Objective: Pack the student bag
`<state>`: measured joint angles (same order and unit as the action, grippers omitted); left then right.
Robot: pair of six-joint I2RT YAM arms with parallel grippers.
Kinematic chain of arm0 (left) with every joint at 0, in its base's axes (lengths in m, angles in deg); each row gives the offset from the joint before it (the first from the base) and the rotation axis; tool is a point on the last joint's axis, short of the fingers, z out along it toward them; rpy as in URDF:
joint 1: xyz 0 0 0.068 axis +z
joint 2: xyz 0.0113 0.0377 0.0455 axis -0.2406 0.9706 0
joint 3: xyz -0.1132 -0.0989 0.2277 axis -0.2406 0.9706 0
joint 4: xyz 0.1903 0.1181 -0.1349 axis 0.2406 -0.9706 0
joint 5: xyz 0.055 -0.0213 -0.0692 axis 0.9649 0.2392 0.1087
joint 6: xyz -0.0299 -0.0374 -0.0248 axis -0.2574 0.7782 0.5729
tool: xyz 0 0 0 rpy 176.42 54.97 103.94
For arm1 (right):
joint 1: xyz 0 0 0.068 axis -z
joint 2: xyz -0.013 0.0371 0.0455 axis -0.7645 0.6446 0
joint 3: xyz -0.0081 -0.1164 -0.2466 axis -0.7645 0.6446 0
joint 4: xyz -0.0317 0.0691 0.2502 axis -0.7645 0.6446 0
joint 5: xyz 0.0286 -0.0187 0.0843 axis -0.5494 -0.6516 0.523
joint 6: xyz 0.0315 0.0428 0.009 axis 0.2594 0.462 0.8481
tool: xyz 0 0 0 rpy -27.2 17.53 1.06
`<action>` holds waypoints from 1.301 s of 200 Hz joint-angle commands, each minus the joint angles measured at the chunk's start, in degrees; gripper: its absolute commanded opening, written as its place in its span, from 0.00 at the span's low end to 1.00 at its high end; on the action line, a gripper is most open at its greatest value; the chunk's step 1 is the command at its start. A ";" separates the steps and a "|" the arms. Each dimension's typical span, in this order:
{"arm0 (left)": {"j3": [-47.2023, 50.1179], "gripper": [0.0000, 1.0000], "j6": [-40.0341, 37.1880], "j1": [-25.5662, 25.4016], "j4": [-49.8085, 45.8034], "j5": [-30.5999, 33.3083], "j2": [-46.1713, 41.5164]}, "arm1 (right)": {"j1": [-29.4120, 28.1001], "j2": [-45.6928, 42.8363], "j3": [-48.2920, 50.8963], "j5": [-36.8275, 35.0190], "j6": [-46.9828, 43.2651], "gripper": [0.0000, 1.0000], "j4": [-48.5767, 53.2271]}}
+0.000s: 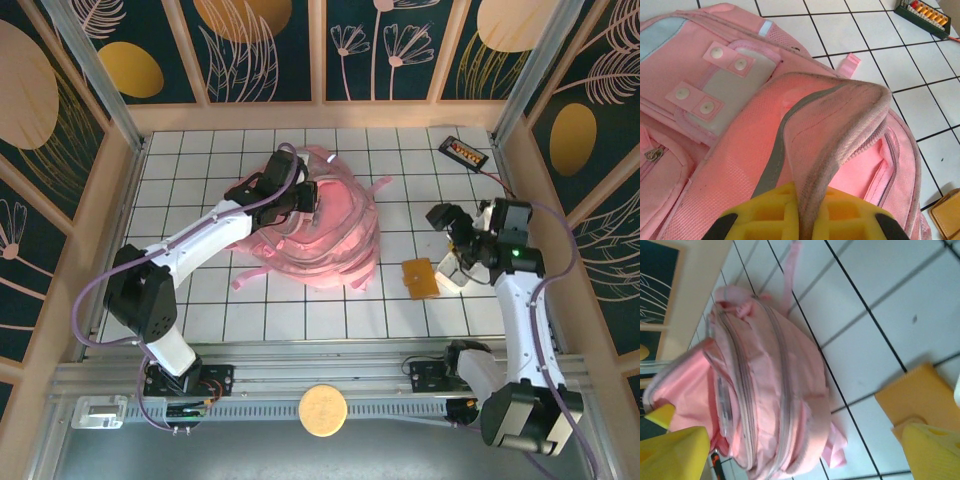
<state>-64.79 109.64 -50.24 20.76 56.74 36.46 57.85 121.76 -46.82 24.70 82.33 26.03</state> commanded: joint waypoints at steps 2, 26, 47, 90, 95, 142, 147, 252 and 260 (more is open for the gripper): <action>0.44 0.00 1.09 0.67 1.79 0.74 -3.65 | 0.96 -6.48 4.75 7.37 3.89 0.98 3.12; 1.25 0.00 1.44 0.68 2.01 0.55 -4.16 | 1.13 -9.71 10.38 12.47 6.95 0.96 4.65; 1.20 0.00 1.15 0.68 1.46 0.26 -4.12 | 1.08 -15.43 15.01 14.86 11.33 0.92 5.98; 2.69 0.00 1.55 0.71 1.85 -0.09 -4.88 | 0.99 -23.89 21.85 13.61 14.65 0.85 12.72; 2.76 0.00 1.56 0.70 1.95 -0.20 -4.91 | 0.98 -24.35 22.61 13.35 14.98 0.84 12.90; 1.83 0.00 0.68 0.69 1.55 -0.37 -4.91 | 0.98 -23.29 27.48 9.93 16.60 0.80 7.58; 1.65 0.00 0.45 0.70 1.42 -0.33 -4.93 | 0.99 -22.86 27.67 9.41 16.55 0.79 7.07; 2.52 0.00 -0.17 0.75 1.77 -0.48 -4.87 | 1.06 -16.22 31.84 4.15 13.44 0.75 0.80; 2.45 0.00 -0.14 0.74 1.83 -0.66 -4.63 | 1.09 -15.91 31.99 4.00 13.36 0.75 0.47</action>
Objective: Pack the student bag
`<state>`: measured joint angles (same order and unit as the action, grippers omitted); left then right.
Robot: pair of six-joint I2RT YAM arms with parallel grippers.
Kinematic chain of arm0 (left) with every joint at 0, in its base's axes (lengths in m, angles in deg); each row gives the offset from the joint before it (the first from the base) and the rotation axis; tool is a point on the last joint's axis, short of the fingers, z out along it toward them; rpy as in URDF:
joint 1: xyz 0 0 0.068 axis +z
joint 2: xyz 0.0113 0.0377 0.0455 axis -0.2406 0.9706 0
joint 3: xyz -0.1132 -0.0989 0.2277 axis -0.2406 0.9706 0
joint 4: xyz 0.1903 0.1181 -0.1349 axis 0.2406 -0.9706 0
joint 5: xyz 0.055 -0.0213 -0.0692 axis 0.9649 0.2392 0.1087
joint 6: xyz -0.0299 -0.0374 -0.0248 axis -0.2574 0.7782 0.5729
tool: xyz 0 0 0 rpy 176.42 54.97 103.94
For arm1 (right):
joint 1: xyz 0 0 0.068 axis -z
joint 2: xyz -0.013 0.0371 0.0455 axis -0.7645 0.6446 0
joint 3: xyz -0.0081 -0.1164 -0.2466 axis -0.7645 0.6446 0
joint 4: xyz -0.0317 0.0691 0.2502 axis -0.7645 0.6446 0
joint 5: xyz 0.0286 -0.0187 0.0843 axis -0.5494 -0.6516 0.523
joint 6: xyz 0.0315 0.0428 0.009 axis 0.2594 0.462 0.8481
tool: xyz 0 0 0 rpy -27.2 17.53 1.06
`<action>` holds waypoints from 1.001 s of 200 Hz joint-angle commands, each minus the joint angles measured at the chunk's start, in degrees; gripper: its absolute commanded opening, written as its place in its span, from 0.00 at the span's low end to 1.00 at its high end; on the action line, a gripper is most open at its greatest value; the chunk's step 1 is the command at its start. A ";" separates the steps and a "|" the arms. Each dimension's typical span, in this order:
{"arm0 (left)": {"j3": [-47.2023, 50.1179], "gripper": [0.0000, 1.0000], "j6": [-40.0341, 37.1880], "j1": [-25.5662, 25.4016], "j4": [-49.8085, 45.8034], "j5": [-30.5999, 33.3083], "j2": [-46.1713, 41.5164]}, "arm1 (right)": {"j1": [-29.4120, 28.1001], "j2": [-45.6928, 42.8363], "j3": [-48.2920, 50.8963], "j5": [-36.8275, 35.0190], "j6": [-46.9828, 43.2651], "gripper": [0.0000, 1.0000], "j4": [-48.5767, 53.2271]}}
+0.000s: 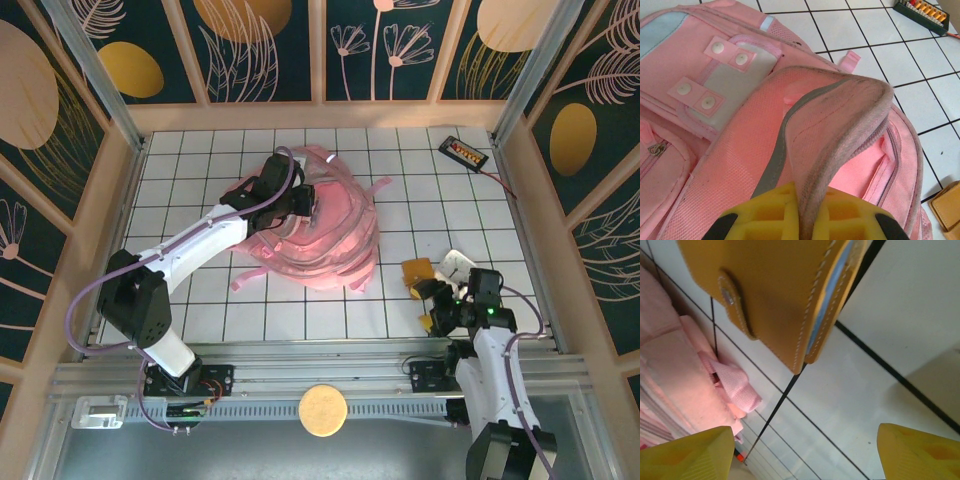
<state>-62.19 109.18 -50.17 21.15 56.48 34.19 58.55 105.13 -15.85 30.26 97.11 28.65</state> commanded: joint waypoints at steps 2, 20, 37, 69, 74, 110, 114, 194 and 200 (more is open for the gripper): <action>-0.21 0.00 0.32 0.73 1.47 -0.37 -2.37 | 0.37 0.78 1.03 -1.59 -1.46 0.75 -2.31; -0.59 0.00 0.33 0.70 1.48 -0.37 -1.96 | 0.36 1.56 1.37 -1.60 -1.56 0.75 -3.22; -0.87 0.00 0.34 0.70 1.57 -0.36 -1.58 | 0.37 2.58 1.38 -1.86 -1.78 0.75 -4.09; -0.96 0.00 0.77 0.67 2.10 -0.52 -1.06 | 0.37 4.51 1.16 -2.43 -2.70 0.75 -4.86; -0.96 0.00 0.76 0.71 2.14 -0.53 -0.95 | 0.39 4.70 1.07 -2.60 -2.79 0.75 -4.94; -0.93 0.00 0.97 0.70 2.49 -0.12 -0.94 | 0.93 6.55 0.25 -3.93 -3.53 0.71 -5.55; -0.89 0.00 0.94 0.73 2.46 -0.16 -0.89 | 1.03 6.87 0.13 -3.98 -3.54 0.71 -5.76; -1.70 0.00 0.28 0.72 1.75 0.28 -0.44 | 3.26 12.91 -1.80 -5.27 -3.57 0.64 -11.60; -1.83 0.00 0.17 0.74 1.66 0.33 -0.35 | 3.36 13.16 -1.91 -5.45 -3.50 0.64 -11.91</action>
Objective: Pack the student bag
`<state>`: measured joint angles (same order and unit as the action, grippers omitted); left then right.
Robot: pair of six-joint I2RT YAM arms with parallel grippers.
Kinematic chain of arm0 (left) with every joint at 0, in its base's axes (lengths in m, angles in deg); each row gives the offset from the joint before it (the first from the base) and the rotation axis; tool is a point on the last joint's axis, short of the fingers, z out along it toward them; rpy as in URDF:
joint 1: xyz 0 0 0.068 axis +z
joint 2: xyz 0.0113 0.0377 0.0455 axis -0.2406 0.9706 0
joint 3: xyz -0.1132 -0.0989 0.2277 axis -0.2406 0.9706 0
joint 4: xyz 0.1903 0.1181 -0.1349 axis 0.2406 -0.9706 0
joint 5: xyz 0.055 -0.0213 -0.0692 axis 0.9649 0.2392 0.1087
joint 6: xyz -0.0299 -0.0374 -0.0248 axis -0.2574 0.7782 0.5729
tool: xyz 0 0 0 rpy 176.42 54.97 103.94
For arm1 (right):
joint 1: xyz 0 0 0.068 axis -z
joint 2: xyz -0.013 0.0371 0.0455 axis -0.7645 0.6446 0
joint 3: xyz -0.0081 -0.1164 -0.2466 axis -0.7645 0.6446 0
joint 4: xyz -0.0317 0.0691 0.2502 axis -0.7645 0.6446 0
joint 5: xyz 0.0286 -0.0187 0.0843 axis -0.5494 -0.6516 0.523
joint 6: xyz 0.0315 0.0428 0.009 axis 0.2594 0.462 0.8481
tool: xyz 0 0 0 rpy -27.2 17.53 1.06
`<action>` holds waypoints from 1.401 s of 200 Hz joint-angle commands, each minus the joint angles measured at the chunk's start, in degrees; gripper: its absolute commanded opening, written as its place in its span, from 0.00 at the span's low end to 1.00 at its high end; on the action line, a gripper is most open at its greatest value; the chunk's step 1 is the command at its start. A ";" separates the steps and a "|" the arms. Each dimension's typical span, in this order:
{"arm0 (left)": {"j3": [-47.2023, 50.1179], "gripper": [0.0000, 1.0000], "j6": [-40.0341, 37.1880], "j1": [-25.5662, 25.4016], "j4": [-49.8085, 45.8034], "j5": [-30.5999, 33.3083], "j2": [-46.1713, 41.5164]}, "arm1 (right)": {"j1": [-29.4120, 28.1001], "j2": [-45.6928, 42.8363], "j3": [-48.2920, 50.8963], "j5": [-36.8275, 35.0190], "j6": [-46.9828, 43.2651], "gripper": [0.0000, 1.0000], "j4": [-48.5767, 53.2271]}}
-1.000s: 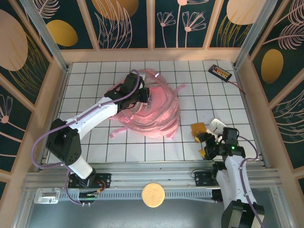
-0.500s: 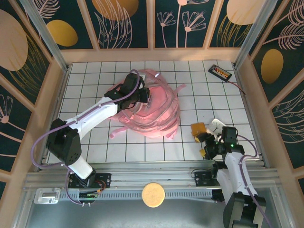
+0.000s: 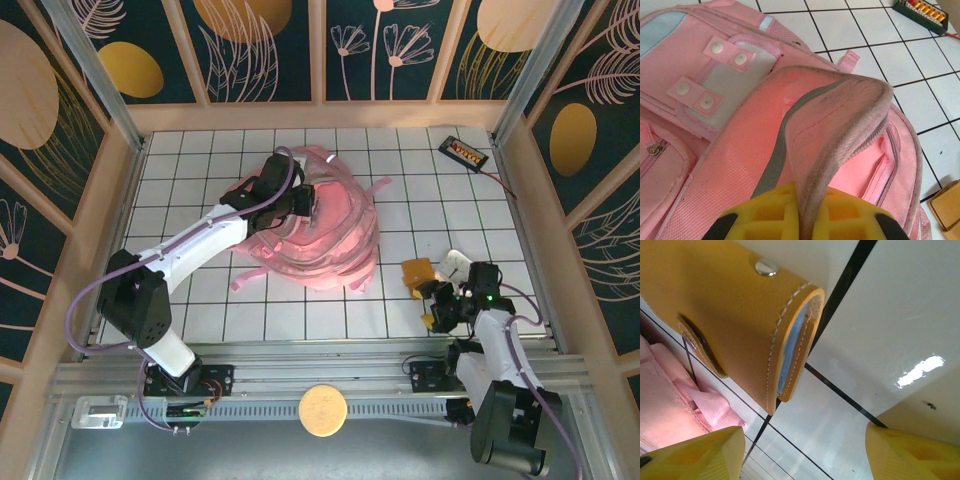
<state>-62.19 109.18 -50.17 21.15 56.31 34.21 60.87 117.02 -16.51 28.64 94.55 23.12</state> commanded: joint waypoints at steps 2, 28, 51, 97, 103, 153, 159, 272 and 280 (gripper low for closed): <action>-1.81 0.00 0.15 0.72 1.66 0.50 -0.33 | 1.08 1.47 -1.29 -3.85 -0.99 0.64 -6.56; -2.84 0.00 -0.29 0.74 0.98 0.51 0.24 | 1.65 2.78 -2.09 -4.37 -0.85 0.62 -7.67; -3.33 0.00 -0.76 0.73 0.61 0.73 0.51 | 1.98 3.95 -2.77 -4.95 -0.84 0.60 -8.51; -3.16 0.00 -0.90 0.74 0.43 0.78 0.76 | 2.71 6.02 -4.72 -5.95 -0.85 0.58 -9.87; -3.16 0.00 -0.86 0.68 0.51 0.72 0.77 | 2.71 6.26 -4.94 -6.04 -0.78 0.58 -10.07; -3.33 0.00 -0.82 0.74 0.52 0.86 0.95 | 3.19 8.53 -5.71 -6.57 -0.55 0.55 -11.93; -3.28 0.00 -0.83 0.70 0.52 0.82 1.01 | 3.21 8.75 -5.70 -6.57 -0.60 0.53 -12.13; -4.29 0.00 -1.43 0.83 -1.40 1.64 1.30 | 3.32 12.93 -2.62 -6.57 0.23 0.42 -18.05; -4.40 0.00 -1.49 0.82 -1.67 1.81 1.34 | 3.41 13.32 -2.76 -6.51 0.00 0.41 -18.33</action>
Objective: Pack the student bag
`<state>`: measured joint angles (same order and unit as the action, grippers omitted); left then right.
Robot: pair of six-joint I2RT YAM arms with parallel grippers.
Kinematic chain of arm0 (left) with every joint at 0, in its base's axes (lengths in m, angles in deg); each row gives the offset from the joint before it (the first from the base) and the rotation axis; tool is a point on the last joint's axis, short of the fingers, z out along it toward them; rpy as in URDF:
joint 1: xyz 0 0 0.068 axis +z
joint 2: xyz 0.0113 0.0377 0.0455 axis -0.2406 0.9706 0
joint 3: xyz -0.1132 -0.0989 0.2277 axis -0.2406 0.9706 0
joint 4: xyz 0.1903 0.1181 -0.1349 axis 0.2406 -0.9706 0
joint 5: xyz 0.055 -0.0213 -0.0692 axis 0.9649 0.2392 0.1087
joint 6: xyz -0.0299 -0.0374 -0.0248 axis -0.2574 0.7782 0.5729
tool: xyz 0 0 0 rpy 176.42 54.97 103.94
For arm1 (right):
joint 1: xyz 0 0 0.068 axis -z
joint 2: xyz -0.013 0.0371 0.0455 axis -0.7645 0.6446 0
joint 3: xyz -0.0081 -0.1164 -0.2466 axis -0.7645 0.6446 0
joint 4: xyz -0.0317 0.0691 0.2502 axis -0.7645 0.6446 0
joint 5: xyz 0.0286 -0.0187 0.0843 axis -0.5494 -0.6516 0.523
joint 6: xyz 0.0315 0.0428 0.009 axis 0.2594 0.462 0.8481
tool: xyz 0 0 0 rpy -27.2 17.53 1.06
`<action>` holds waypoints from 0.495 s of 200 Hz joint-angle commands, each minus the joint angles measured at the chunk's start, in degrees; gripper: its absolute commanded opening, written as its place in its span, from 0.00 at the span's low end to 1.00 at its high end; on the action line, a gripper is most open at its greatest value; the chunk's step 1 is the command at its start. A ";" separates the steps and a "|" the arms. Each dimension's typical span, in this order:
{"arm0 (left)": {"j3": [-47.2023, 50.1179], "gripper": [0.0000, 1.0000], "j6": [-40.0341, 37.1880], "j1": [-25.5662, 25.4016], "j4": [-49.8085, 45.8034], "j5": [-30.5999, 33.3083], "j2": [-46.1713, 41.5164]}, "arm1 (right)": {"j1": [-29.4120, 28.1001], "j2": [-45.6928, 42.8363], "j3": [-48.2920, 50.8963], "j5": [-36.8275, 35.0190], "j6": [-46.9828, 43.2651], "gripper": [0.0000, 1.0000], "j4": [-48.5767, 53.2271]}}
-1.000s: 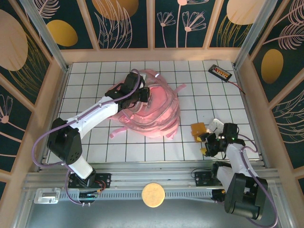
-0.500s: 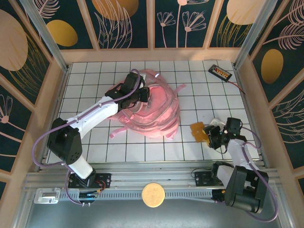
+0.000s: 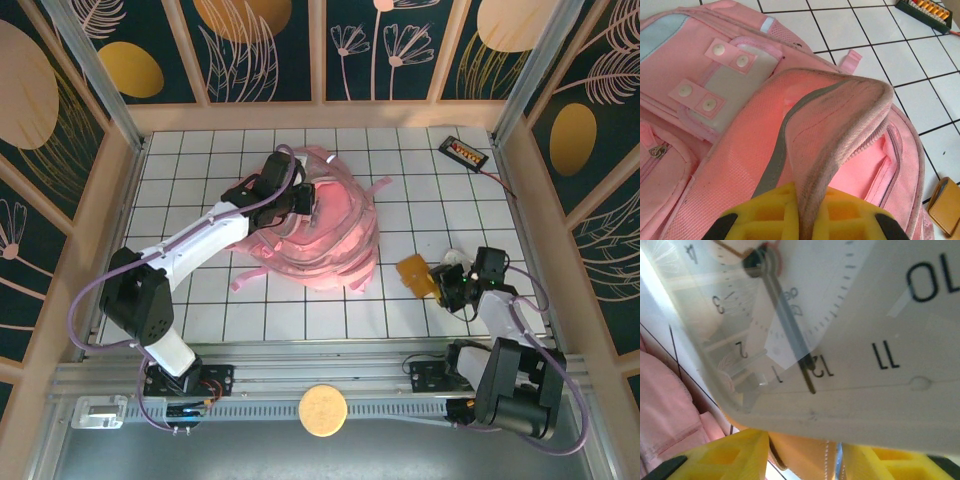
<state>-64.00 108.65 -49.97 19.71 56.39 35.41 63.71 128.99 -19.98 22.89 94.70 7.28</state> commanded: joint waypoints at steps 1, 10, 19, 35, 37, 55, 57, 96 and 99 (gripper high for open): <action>-2.62 0.00 -0.98 0.63 -0.19 1.74 0.16 | 0.57 1.48 0.70 -0.75 -0.19 0.41 -2.56; -2.82 0.00 -1.00 0.63 -0.41 1.68 0.18 | 0.57 1.88 0.67 -0.82 -0.30 0.39 -2.79; -2.94 0.00 -0.91 0.63 -0.57 1.69 0.35 | 0.57 2.33 0.63 -0.83 -0.49 0.36 -3.06; -3.36 0.00 -0.73 0.62 -0.72 1.43 0.70 | 0.66 2.94 0.83 -0.66 -0.65 0.33 -3.77; -3.43 0.00 -0.72 0.63 -0.75 1.48 0.71 | 0.66 3.05 0.85 -0.65 -0.65 0.33 -3.82; -4.13 0.00 -0.74 0.63 -1.16 1.39 1.15 | 0.75 3.53 1.03 -0.48 -0.52 0.29 -4.61; -4.22 0.00 -0.74 0.63 -1.19 1.34 1.22 | 0.75 3.62 1.03 -0.48 -0.53 0.28 -4.69; -4.46 0.00 -0.85 0.63 -1.64 1.60 1.17 | 0.75 3.20 -0.12 0.66 -0.51 0.08 -4.25; -4.38 0.00 -0.91 0.63 -1.60 1.66 1.15 | 0.74 2.96 -0.37 0.74 -0.63 0.06 -3.96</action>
<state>-66.17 108.48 -49.97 17.79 56.57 36.90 64.02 132.30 -19.94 23.33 94.60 2.97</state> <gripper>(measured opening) 0.075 0.120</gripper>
